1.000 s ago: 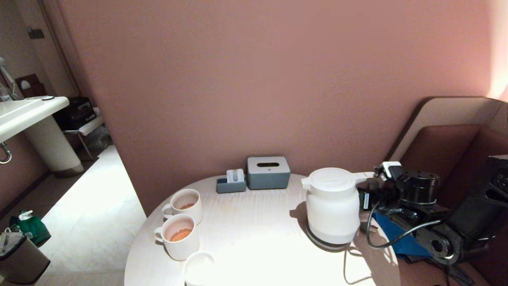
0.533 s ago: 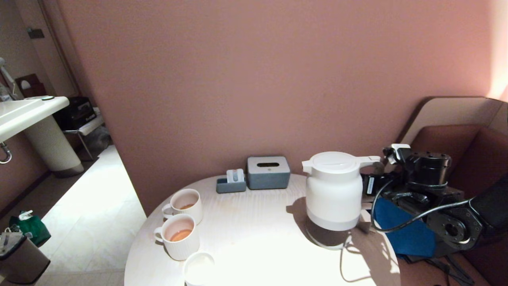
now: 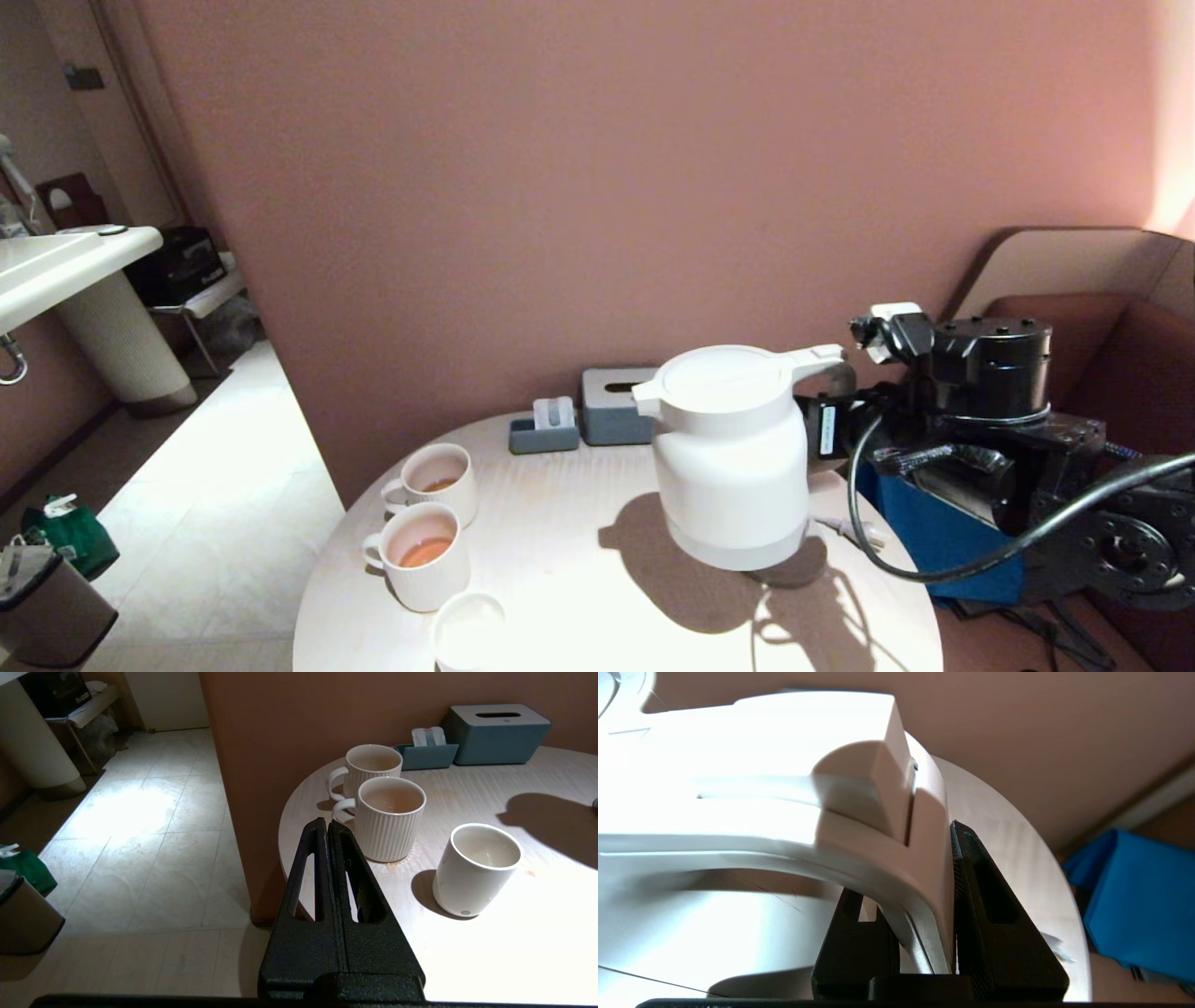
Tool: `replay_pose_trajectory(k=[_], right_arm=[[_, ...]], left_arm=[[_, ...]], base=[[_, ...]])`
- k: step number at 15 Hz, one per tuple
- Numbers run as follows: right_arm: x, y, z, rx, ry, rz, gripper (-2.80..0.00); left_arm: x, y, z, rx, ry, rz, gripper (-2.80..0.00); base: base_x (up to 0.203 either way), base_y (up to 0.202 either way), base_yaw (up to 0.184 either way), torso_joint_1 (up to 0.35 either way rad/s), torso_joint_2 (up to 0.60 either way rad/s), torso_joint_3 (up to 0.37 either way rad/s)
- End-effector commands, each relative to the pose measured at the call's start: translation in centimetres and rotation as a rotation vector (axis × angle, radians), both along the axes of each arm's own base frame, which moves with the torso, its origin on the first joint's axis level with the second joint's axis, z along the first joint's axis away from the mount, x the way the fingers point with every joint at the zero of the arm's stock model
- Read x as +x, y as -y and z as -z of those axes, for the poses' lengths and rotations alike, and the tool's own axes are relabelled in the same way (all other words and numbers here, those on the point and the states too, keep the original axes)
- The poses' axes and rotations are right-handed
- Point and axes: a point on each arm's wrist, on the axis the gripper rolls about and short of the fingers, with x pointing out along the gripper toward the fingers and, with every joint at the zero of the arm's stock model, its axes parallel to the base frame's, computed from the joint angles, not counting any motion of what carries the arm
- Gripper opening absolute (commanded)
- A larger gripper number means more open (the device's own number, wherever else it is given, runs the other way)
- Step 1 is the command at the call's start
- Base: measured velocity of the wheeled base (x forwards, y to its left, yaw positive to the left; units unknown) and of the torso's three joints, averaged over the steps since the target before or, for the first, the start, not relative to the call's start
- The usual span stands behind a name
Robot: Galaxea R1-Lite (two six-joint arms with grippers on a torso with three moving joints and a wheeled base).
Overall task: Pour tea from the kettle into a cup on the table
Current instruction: Pour water into the cup
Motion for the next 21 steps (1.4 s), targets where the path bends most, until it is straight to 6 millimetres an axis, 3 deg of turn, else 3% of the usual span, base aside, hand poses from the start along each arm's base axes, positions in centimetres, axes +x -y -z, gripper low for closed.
replay_pose_trajectory(k=[1, 8, 13, 21], right_arm=[[-1.8, -2.6, -0.8, -0.006, 0.029, -0.058, -2.80], [-4.8, -9.3, 1.7, -0.099, -0.017, -0.204, -2.80], [-4.5, -10.4, 3.7, -0.227, -0.040, -0.259, -2.80], [-4.2, -12.2, 4.7, -0.307, -0.037, -0.323, -2.80]], left_arm=[[0.0, 0.0, 0.0, 0.000, -0.001, -0.001, -2.80], [0.0, 0.0, 0.0, 0.000, -0.001, -0.001, -2.80], [0.0, 0.0, 0.0, 0.000, -0.001, -0.001, -2.80], [0.0, 0.0, 0.0, 0.000, -0.001, -0.001, -2.80]], base=[[0.000, 0.000, 0.000, 0.000, 0.00, 0.000], [0.000, 0.000, 0.000, 0.000, 0.00, 0.000], [0.000, 0.000, 0.000, 0.000, 0.00, 0.000], [0.000, 0.000, 0.000, 0.000, 0.00, 0.000]])
